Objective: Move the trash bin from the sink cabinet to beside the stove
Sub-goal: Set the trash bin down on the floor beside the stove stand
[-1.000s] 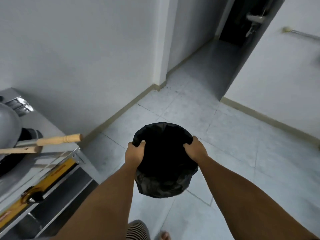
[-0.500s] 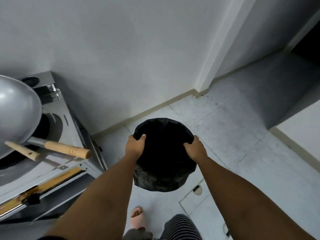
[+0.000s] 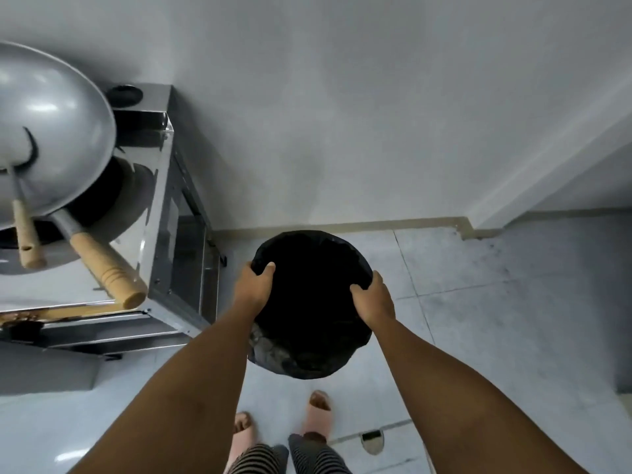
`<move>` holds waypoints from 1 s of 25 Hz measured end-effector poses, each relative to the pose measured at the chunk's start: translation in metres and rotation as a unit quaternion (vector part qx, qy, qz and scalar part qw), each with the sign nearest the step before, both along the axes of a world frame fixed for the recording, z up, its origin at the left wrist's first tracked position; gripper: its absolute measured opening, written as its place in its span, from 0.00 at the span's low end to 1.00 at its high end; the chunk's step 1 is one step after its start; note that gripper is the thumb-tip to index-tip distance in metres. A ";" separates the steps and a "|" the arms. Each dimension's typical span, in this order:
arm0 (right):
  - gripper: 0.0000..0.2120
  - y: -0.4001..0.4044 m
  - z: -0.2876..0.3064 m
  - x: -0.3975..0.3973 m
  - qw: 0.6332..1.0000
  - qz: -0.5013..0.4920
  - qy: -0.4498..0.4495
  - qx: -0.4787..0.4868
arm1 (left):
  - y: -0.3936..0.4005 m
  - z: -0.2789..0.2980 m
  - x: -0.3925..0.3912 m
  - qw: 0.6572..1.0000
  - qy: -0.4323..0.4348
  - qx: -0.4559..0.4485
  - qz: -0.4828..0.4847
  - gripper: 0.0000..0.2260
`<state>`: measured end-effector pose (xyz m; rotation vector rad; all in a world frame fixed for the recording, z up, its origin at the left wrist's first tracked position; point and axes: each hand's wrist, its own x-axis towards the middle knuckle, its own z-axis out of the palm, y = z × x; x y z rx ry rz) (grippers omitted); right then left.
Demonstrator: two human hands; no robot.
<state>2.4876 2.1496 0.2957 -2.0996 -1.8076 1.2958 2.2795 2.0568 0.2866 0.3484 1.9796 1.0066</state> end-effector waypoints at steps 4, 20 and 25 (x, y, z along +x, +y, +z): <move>0.33 0.033 -0.073 -0.020 1.000 0.025 0.008 -0.015 | 0.017 -0.074 -0.011 0.999 0.020 -0.035 0.034 0.25; 0.35 0.051 -0.403 -0.083 0.996 0.084 0.024 0.018 | 0.011 -0.406 -0.053 0.988 0.094 -0.071 0.099 0.28; 0.35 0.036 -0.408 -0.073 0.994 0.085 0.028 0.058 | 0.006 -0.405 -0.044 0.987 0.107 -0.032 0.111 0.26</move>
